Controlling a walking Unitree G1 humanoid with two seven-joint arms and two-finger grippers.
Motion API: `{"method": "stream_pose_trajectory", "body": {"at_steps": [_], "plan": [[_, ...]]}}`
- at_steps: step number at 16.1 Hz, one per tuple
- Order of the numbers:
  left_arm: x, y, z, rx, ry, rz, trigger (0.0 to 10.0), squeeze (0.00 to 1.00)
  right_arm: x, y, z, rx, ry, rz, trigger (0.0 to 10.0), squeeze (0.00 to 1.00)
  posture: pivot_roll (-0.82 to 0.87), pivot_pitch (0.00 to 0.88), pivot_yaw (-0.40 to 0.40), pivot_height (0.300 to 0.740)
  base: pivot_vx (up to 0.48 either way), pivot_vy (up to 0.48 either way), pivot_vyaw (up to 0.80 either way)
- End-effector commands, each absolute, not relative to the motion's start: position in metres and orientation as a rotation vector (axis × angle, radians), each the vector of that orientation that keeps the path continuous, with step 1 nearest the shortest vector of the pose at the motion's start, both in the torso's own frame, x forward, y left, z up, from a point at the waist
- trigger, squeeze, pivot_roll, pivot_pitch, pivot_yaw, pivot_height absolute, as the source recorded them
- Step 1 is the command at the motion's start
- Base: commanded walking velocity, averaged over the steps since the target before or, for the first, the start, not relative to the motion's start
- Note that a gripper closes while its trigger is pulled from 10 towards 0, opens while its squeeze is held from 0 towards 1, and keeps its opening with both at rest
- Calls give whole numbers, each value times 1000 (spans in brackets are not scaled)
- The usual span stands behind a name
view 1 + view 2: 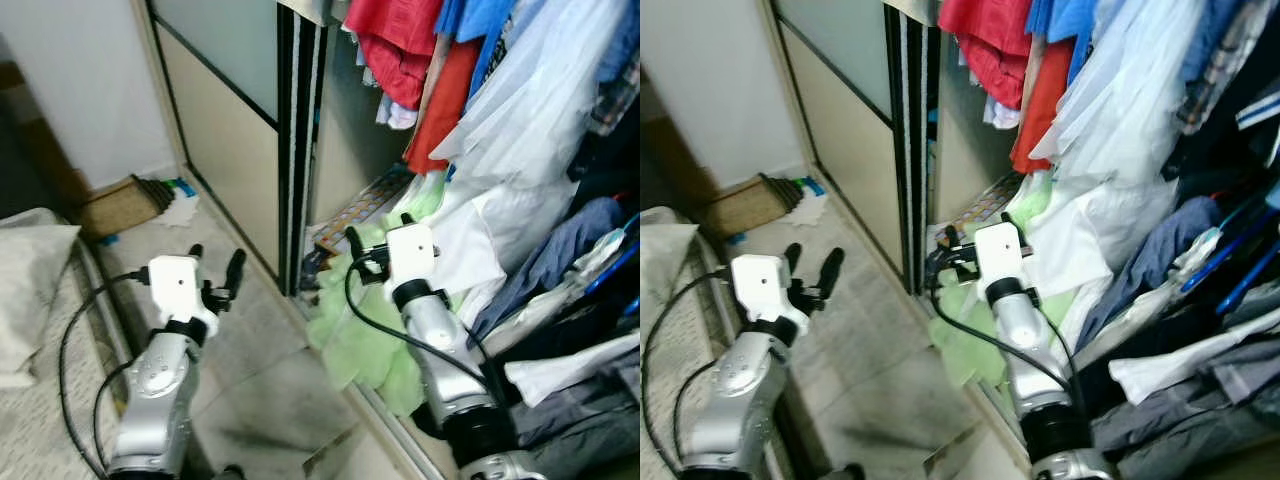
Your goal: Clean up the room
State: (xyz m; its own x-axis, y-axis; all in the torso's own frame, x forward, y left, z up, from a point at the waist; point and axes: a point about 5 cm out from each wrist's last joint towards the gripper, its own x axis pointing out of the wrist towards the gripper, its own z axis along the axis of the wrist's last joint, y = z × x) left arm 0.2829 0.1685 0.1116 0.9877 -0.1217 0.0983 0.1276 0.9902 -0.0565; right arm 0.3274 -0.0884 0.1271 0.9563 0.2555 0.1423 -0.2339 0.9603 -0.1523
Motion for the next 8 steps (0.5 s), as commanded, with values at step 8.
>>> {"method": "stream_pose_trajectory", "body": {"at_steps": [8], "plan": [[282, 163, 114, -71, -109, -146, 10000, 0, 327, -93, 124, -133, -151, 238, 10000, 0, -77, 98, -84, 740, 405, 0, -209]]}}
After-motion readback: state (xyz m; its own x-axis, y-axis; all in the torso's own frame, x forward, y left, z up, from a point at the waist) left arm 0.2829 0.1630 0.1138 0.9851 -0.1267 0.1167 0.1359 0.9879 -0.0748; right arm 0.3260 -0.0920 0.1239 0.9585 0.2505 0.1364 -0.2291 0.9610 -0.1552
